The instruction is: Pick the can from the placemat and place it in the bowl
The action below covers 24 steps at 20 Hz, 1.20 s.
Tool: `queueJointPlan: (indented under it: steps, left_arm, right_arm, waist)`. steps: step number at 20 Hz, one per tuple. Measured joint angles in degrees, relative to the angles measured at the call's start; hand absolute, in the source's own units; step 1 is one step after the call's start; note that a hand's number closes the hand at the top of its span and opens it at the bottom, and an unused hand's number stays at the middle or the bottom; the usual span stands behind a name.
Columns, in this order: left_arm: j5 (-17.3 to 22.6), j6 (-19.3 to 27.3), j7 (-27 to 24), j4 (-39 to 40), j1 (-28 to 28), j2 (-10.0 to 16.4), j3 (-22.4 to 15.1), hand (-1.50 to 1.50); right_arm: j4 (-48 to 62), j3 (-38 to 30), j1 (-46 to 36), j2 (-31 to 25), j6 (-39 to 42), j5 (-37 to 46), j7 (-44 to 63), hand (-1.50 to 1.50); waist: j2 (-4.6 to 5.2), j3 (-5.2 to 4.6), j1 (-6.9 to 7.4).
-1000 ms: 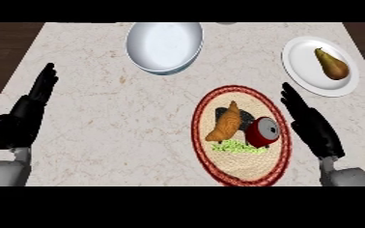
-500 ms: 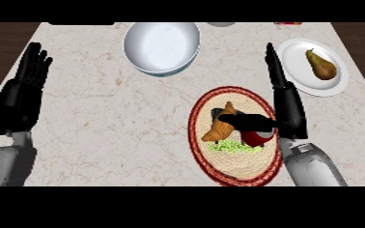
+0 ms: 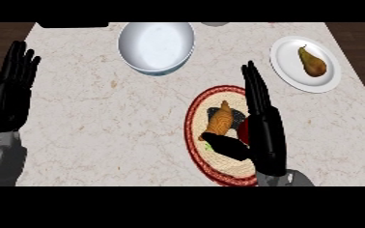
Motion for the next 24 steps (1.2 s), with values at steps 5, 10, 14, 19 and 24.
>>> queueJointPlan:
  steps: [5, 10, 14, 19, 24]
  left_arm:
    - [0.1, 0.1, -0.1, -0.5, 0.6, -0.2, 0.3, 0.0]
    - [0.2, -0.4, 0.4, -0.9, 0.7, 0.3, 0.6, 0.0]
    - [0.2, -0.2, 1.1, -1.2, -0.5, 0.0, 0.4, 0.0]
    - [0.0, 0.1, 1.5, -0.4, -1.8, -0.3, 0.3, 0.0]
    - [0.0, -0.7, 1.4, -0.6, -2.0, -0.1, 0.6, 0.0]
  right_arm:
    - [-9.1, 1.1, -0.1, -1.8, 14.1, 8.0, 17.2, -1.5]
    - [-17.0, 2.7, -0.3, -4.0, 32.3, 6.2, 30.7, -1.5]
    - [-22.2, 2.9, -0.7, -4.5, 43.0, 1.2, 36.3, -1.5]
    - [-25.3, 1.8, -0.4, -4.5, 49.2, -4.2, 39.1, -1.5]
    - [-24.8, -1.7, 0.3, -5.5, 52.4, -7.3, 39.0, -1.5]
  waist:
    - [-0.15, -0.05, -0.54]
    - [0.02, -0.02, -0.27]
    - [0.33, 0.03, 0.17]
    - [0.64, 0.1, 0.64]
    - [0.82, 0.19, 1.23]
